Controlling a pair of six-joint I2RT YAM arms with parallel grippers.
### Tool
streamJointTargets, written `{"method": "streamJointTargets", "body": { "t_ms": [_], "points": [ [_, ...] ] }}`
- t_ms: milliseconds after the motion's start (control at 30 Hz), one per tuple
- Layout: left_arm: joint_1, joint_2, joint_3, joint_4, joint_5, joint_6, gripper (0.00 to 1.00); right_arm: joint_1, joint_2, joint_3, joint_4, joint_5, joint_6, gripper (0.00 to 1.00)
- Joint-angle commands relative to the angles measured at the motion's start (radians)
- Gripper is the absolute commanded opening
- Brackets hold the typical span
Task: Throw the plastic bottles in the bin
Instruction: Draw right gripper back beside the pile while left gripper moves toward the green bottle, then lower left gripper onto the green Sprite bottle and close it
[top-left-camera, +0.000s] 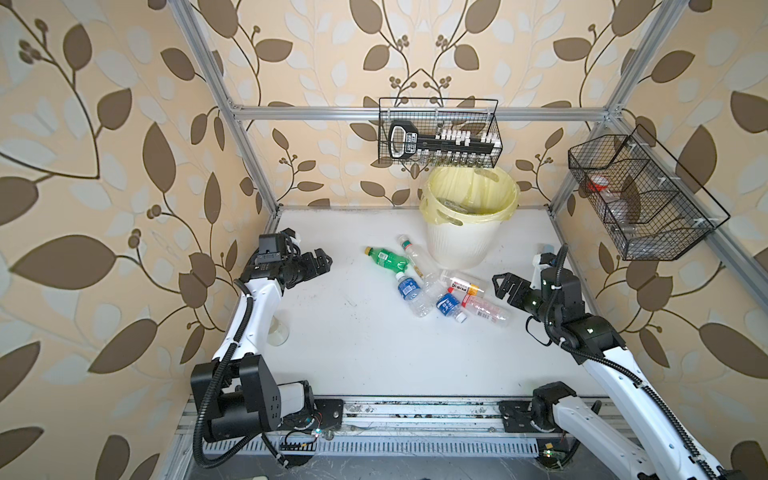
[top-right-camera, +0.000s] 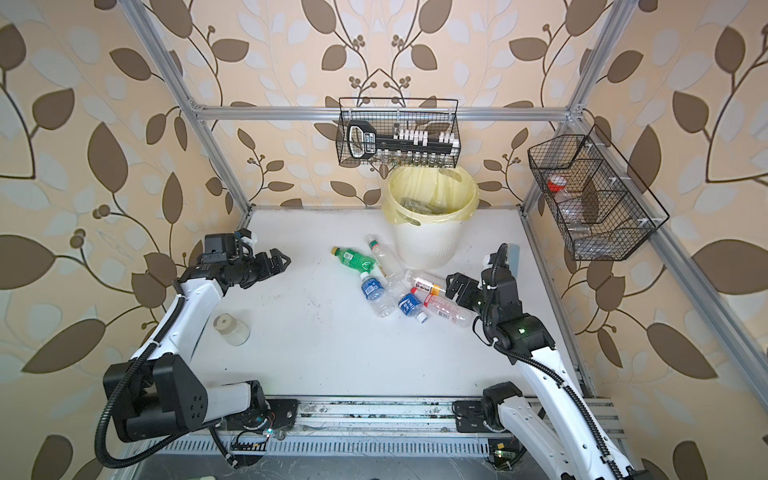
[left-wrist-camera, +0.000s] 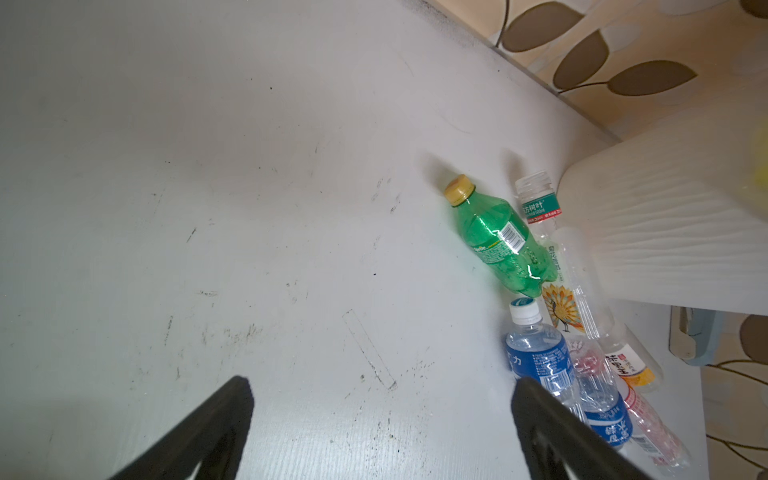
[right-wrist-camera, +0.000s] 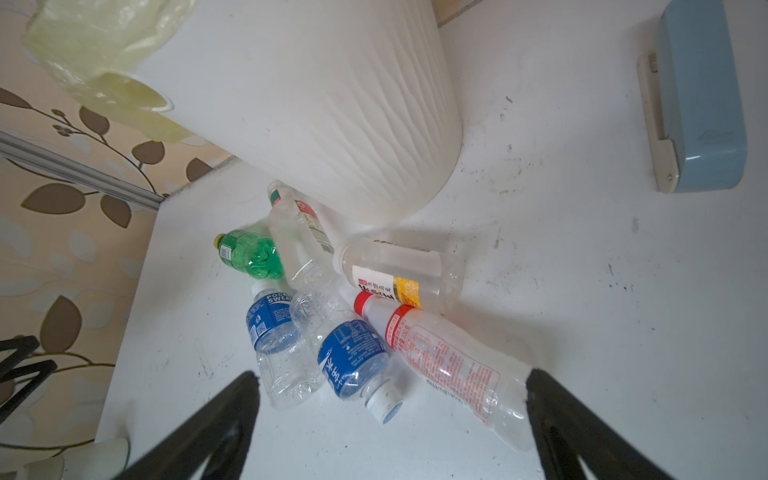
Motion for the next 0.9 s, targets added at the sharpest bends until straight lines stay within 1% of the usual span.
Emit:
{"method": "streamJointTargets", "body": {
  "t_ms": [0,100,167,267,433,467,567,667,867],
  "points": [
    [-0.068,0.014,0.072,-0.016,-0.080,-0.042,0.99,0.000,-0.028,-0.032,0.005,-0.007,0.024,1.00],
    [-0.124,0.026,0.099,-0.011,-0.128,-0.066,0.99,0.000,-0.045,-0.041,-0.005,0.000,0.025,1.00],
    [-0.158,0.030,0.106,0.006,-0.180,-0.092,0.99,-0.001,-0.051,-0.048,-0.015,0.005,0.025,1.00],
    [-0.190,0.050,0.123,0.028,-0.216,-0.128,0.99,0.000,-0.059,-0.060,-0.020,0.007,0.025,1.00],
    [-0.221,0.138,0.209,-0.018,-0.215,-0.183,0.99,-0.002,-0.055,-0.073,-0.023,0.007,0.024,1.00],
    [-0.225,0.177,0.233,-0.035,-0.215,-0.196,0.99,-0.001,-0.055,-0.071,-0.028,0.012,0.026,1.00],
    [-0.228,0.242,0.281,-0.065,-0.208,-0.238,0.99,0.002,-0.069,-0.068,-0.052,0.071,0.050,1.00],
    [-0.241,0.303,0.316,-0.080,-0.198,-0.267,0.99,0.002,-0.092,-0.078,-0.049,0.085,0.049,1.00],
    [-0.290,0.422,0.422,-0.134,-0.218,-0.271,0.99,-0.001,-0.104,-0.085,-0.069,0.090,0.046,1.00]
  ]
}}
